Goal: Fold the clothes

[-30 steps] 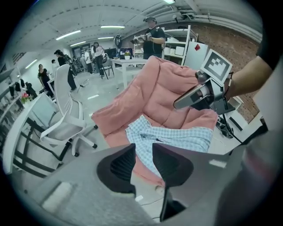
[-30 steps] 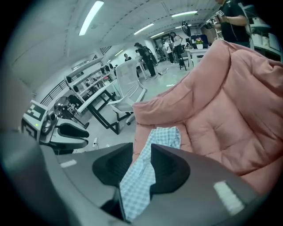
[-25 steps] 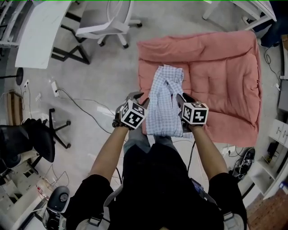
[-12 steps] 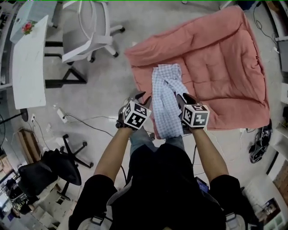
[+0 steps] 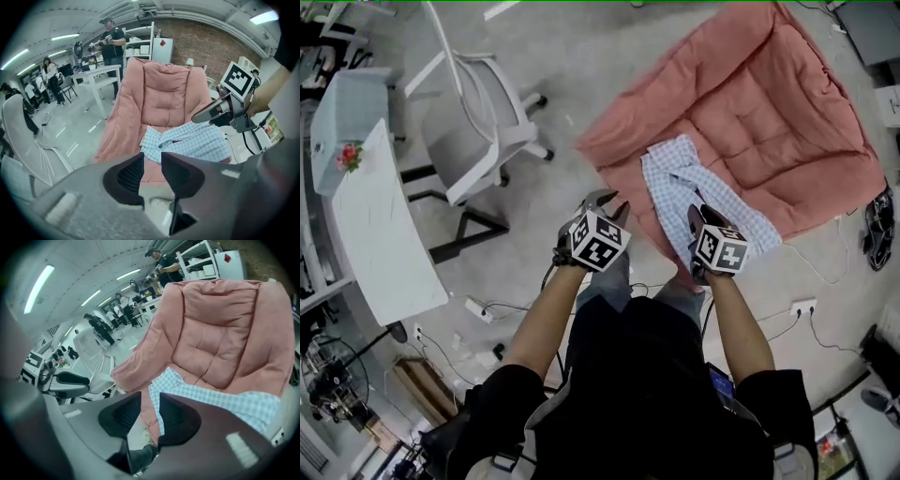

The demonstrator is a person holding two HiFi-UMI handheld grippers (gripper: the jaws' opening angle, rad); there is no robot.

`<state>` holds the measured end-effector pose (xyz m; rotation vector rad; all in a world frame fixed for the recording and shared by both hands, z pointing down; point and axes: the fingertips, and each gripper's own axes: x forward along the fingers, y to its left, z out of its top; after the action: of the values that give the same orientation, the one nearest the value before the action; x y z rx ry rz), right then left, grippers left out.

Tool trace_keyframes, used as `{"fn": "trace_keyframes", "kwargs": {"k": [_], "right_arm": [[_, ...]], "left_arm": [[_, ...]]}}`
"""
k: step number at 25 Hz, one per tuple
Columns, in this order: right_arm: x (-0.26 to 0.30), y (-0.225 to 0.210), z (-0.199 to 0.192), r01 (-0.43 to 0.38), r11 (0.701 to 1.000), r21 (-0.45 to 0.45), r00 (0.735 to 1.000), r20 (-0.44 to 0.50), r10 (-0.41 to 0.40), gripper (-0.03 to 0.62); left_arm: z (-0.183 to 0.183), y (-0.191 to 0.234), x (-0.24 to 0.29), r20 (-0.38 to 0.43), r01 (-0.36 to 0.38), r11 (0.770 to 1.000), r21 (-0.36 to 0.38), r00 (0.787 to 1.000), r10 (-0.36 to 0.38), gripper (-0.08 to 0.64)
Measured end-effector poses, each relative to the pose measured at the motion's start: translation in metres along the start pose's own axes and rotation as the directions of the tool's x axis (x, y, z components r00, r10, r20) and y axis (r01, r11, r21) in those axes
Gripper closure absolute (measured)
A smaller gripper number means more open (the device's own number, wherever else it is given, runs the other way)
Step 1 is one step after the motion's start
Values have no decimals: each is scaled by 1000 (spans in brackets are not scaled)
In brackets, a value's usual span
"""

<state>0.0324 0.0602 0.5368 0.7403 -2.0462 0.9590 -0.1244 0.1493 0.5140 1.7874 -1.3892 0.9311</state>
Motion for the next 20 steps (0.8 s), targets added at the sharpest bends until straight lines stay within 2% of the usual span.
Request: {"fn": "trace_keyframes", "kwargs": {"k": [4,8,14,20], "right_arm": [[-14,15,-10,42,994,105,997,54,-48,466],[-29,16,-15,76,983,169,990,102,-95,468],[-55,-4,-32,77,973,218,987,119,-105,468],[-75,-18,-40,50,981,187,989,129,-75,468]], "left_arm": [[1,8,-14,-3,49,996,78,999,-49,436],[14,3,-10,-11,104,981,166,995,-104,436],[30,-30,1,-32,145,962,233,989,-142,436],[43,-64,6,-48,147,955,259,989,-139,436]]}}
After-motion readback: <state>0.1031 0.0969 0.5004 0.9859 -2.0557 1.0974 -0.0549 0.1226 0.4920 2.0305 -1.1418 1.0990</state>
